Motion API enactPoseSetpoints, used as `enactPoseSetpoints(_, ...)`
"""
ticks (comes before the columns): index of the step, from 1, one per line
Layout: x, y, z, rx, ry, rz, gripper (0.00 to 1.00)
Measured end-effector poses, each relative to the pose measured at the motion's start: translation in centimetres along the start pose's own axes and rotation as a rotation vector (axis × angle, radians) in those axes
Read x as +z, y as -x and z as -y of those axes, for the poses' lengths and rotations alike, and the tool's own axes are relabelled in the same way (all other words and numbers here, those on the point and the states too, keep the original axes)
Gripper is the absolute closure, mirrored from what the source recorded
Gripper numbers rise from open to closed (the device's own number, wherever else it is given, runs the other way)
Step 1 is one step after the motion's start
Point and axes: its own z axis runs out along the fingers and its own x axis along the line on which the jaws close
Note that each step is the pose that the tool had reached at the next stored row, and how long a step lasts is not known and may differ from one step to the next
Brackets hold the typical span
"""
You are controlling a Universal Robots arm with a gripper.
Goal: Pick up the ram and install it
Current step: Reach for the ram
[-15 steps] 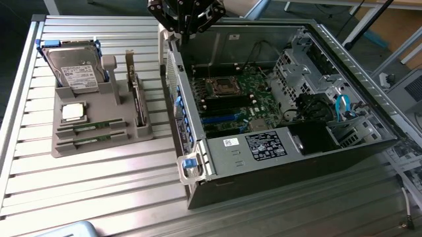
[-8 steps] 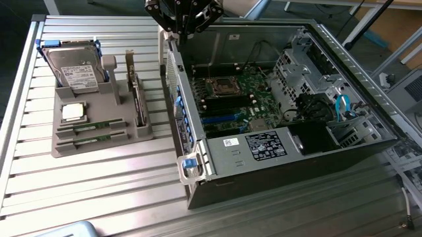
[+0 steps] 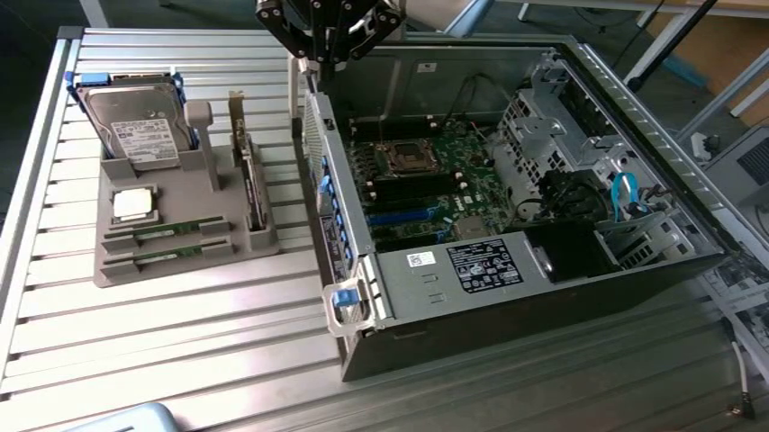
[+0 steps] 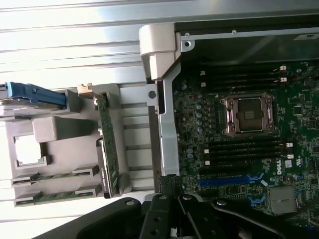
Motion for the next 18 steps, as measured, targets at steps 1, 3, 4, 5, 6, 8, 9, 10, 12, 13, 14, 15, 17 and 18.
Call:
enactPoseSetpoints(1, 0.00, -0.1, 0.00, 0.000, 0.0000, 0.0000, 0.89)
enactPoseSetpoints(3, 0.00, -0.2, 0.01, 0.000, 0.0001, 0.0000, 0.89)
enactPoseSetpoints(4, -0.01, -0.2, 0.02, 0.000, 0.0000, 0.0000, 0.89)
enactPoseSetpoints(5, -0.01, -0.3, 0.03, 0.000, -0.0001, -0.0001, 0.89)
enactPoseSetpoints(6, -0.01, -0.4, 0.03, 0.000, -0.0001, -0.0001, 0.89)
enactPoseSetpoints(8, -0.02, -0.6, 0.05, 0.000, -0.0001, -0.0001, 0.89)
enactPoseSetpoints(9, -0.02, -0.7, 0.06, 0.000, 0.0000, 0.0000, 0.89)
enactPoseSetpoints(10, -0.02, -0.9, 0.07, 0.000, 0.0000, 0.0000, 0.89)
enactPoseSetpoints(12, -0.03, -1.1, 0.08, 0.000, 0.0000, 0.0000, 0.89)
enactPoseSetpoints(13, -0.03, -1.2, 0.09, 0.000, 0.0000, 0.0000, 0.89)
enactPoseSetpoints(14, -0.03, -1.3, 0.10, 0.000, 0.0000, 0.0000, 0.89)
enactPoseSetpoints(15, -0.04, -1.4, 0.10, 0.000, 0.0000, 0.0000, 0.89)
enactPoseSetpoints(17, -0.04, -1.5, 0.12, 0.000, -0.0001, -0.0001, 0.89)
enactPoseSetpoints(18, -0.05, -1.6, 0.12, 0.000, -0.0001, -0.0001, 0.89)
